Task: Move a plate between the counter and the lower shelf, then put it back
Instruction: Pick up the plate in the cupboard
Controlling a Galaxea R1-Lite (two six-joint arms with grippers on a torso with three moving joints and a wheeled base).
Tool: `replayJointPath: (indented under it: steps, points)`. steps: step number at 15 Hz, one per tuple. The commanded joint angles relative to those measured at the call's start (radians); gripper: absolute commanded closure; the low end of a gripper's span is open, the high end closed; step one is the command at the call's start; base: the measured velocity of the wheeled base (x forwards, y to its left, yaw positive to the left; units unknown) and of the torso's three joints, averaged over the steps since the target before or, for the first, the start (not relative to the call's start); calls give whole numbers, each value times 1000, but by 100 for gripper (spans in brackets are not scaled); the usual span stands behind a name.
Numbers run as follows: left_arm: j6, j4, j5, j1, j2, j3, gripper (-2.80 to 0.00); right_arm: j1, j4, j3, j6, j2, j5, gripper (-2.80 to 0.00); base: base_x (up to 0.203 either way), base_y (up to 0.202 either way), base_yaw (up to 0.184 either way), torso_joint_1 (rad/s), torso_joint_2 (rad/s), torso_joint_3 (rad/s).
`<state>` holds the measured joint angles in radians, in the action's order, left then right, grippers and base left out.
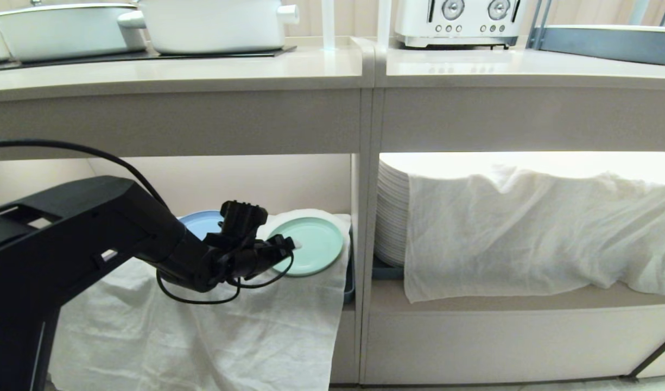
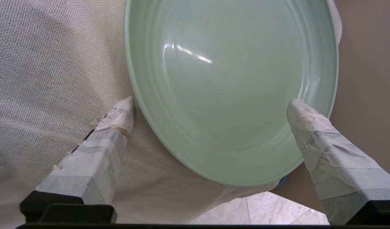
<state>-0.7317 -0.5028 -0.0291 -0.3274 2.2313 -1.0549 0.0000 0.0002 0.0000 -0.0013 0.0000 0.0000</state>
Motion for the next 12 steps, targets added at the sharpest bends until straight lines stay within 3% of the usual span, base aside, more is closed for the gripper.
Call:
replayJointPath:
  steps: [1,12]
  points:
    - [-5,-3,0,1,5,0,-280,0,0,0,0,0,0,0,0,0,0,0,0,0]
    - [-5,-5,0,2,14,1,-280,0,0,0,0,0,0,0,0,0,0,0,0,0]
